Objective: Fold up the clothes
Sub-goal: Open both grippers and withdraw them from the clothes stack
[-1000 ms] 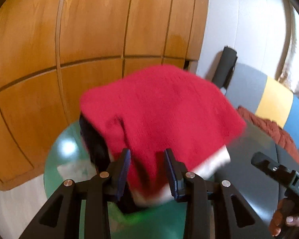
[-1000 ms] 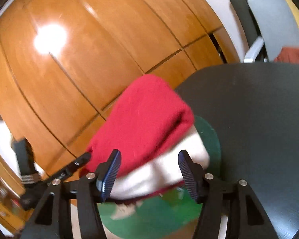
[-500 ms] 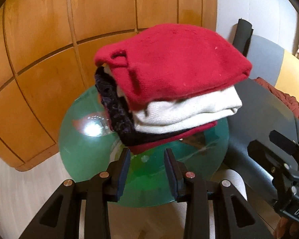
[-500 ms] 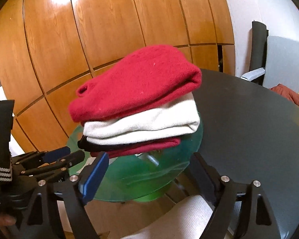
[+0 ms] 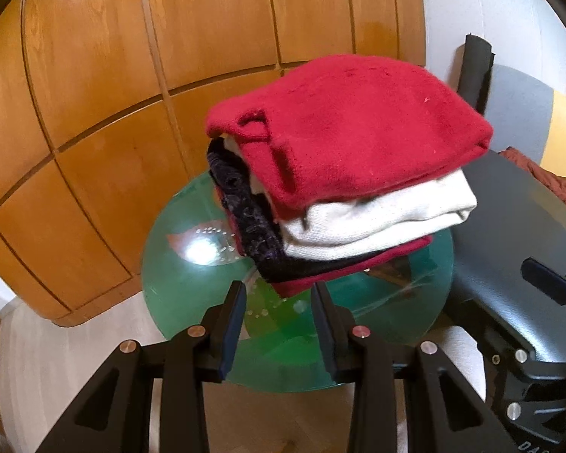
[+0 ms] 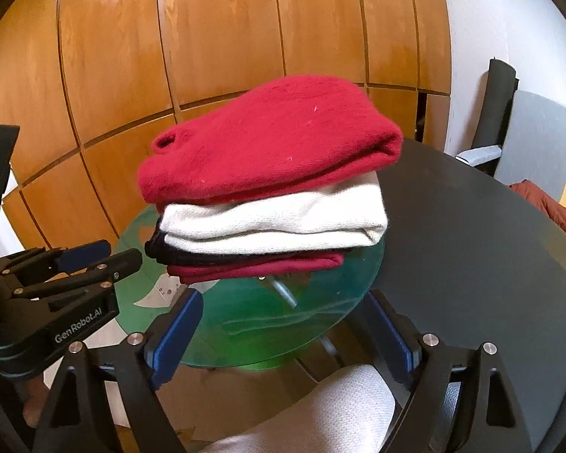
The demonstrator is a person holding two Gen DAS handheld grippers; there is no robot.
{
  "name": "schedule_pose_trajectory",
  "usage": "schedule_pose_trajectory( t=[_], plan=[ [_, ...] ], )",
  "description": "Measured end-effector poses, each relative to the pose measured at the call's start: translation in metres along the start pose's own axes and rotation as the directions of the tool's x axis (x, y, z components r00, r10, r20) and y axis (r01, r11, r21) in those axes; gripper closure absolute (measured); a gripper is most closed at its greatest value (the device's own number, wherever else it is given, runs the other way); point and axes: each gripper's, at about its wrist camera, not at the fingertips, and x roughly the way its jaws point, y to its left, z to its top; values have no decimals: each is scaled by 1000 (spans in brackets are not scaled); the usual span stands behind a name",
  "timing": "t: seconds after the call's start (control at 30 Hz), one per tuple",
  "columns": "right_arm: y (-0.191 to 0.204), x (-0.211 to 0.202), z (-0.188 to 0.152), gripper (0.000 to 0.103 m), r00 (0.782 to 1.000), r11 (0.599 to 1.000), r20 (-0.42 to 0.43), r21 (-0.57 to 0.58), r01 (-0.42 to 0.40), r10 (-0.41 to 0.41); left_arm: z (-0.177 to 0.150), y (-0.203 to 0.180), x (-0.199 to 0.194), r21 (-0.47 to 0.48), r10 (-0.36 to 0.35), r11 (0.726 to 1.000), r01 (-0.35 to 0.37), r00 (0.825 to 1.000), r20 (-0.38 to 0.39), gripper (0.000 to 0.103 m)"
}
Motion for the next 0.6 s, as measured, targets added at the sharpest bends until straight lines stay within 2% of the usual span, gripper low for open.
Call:
schedule_pose_trajectory(
  t=[0.07,0.2,0.6],
  plan=[
    [1,1,0,15,1000,1000,-4,-6,2,-2,0,1,1,-10,-7,1000,7,1000,-10,67],
    [4,3,-1,15,1000,1000,-11,-17,6,-7,0,0,4,-4,23,1000,-23,999,-29,67],
    [9,7,-3,14,1000,1000,-30,-29,8,-9,-6,-1,6,-3,-6,1000,6,999,-53,67]
  ],
)
